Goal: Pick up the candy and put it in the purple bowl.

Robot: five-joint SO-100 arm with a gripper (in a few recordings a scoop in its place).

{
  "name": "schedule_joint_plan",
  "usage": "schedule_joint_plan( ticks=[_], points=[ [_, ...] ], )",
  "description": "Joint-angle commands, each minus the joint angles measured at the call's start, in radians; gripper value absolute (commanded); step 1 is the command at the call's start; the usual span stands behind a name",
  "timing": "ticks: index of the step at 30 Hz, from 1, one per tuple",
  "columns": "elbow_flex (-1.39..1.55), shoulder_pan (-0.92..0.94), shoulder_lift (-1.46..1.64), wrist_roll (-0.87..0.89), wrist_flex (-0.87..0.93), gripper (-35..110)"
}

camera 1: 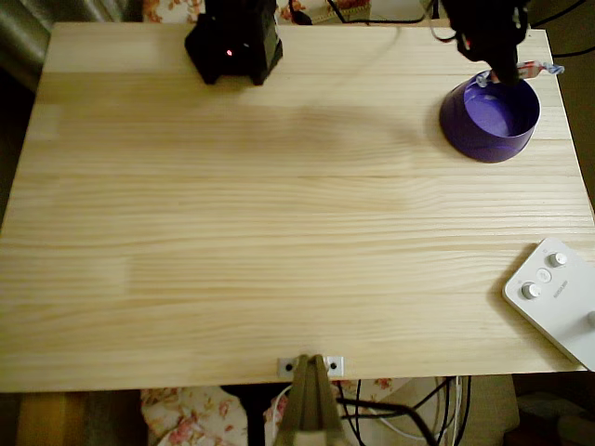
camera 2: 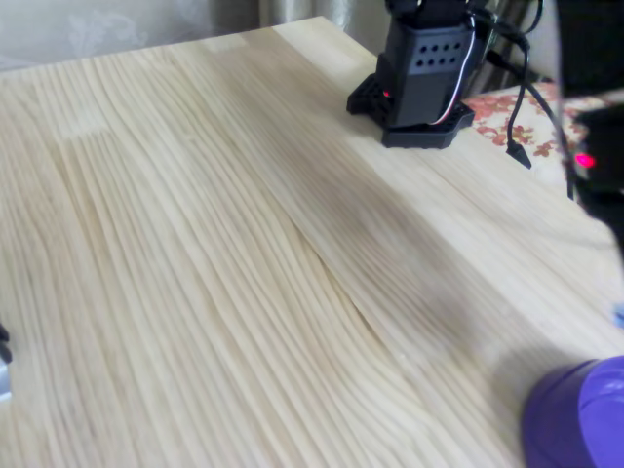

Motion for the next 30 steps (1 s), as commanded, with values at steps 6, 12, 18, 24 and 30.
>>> schedule_joint_plan(
  ticks=[6, 12, 18, 24, 30],
  points=[
    [-0.137, -0.055, -0.038, 0.002, 0.012, 1],
    [-0.147, -0.049, -0.067, 0.025, 0.008, 8],
    [-0.156, -0.044, -0.061, 0.048, 0.017, 17],
    [-0.133, -0.008, -0.014, 0.009, 0.023, 9],
    [-0.054, 0.17, 0.101, -0.127, 0.087, -1]
  ],
)
